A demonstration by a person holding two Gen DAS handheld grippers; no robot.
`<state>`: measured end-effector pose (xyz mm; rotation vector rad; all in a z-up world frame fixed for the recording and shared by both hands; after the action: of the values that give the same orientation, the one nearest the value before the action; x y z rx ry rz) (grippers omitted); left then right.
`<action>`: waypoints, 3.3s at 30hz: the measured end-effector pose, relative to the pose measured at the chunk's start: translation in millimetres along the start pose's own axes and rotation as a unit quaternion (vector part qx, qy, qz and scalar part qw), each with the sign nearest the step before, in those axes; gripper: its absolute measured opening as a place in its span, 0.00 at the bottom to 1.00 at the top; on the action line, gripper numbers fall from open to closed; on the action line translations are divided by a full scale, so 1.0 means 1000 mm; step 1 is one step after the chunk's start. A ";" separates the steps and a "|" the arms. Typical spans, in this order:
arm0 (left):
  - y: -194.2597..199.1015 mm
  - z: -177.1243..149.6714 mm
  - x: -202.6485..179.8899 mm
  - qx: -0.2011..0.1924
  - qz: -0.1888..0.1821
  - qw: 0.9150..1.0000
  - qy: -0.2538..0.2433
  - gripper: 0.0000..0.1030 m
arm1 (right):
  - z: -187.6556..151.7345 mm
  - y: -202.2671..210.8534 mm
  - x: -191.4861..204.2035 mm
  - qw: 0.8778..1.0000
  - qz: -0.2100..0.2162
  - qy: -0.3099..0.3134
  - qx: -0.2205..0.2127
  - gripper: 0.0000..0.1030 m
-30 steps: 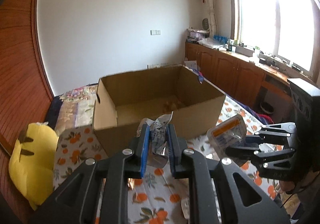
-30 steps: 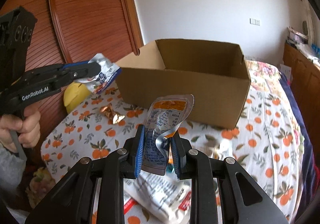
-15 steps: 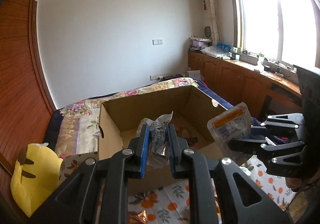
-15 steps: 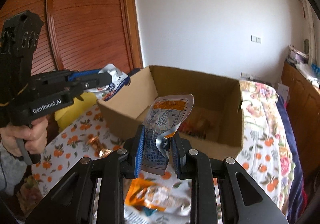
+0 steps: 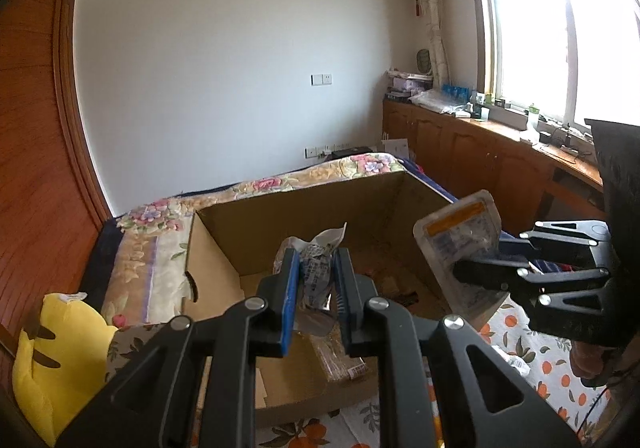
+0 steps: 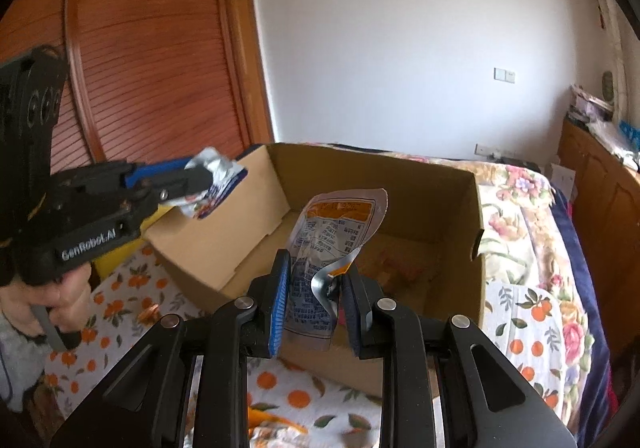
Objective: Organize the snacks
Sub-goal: 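Open left tool dropping clear packet while right tool drops pouch into box, then move both open tools back toward the remaining snacks on the table, then lower left tool around white red-edged packet while right tool straddles long white pouch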
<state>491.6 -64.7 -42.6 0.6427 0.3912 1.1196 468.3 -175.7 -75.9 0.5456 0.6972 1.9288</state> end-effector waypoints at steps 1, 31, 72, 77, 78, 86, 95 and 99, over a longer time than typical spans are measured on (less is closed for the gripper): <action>-0.002 0.000 0.000 0.004 -0.003 1.000 0.000 0.15 | 0.001 -0.004 -0.004 1.000 -0.002 -0.003 0.003 0.22; 0.025 -0.061 -0.032 0.048 -0.025 0.999 0.002 0.30 | -0.046 0.027 0.009 0.999 0.004 0.008 0.035 0.38; 0.080 -0.243 -0.059 0.099 -0.035 0.991 0.082 0.36 | -0.221 0.022 0.063 0.983 0.093 -0.031 0.153 0.64; 0.084 -0.242 -0.063 0.096 -0.032 0.992 0.074 0.36 | -0.226 0.026 0.074 0.983 0.089 -0.001 0.159 0.71; 0.085 -0.242 -0.064 0.095 -0.032 0.992 0.074 0.36 | -0.226 0.025 0.075 0.984 0.085 0.005 0.159 0.72; 0.089 -0.243 -0.064 0.095 -0.037 0.992 0.077 0.36 | -0.218 0.012 0.091 0.982 0.066 0.049 0.168 0.78; 0.092 -0.248 -0.062 0.093 -0.043 0.991 0.085 0.36 | -0.211 -0.009 0.094 0.980 0.068 0.045 0.182 0.79; 0.093 -0.251 -0.063 0.094 -0.044 0.991 0.086 0.36 | -0.212 -0.007 0.094 0.980 0.069 0.042 0.180 0.80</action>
<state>253.0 -26.0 -173.0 0.6895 0.6741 1.0645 298.9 -138.4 -229.2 0.7545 1.1002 1.9730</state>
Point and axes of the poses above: each gripper's, at about its wrist camera, not at the fingertips, and y roughly against the way its jaws point, x to its left, z to its top, the point moved 10 cm from there along -y, roughly the way its jaws point, and after that the axes turned 11 degrees about x, right-handed, at the moved point
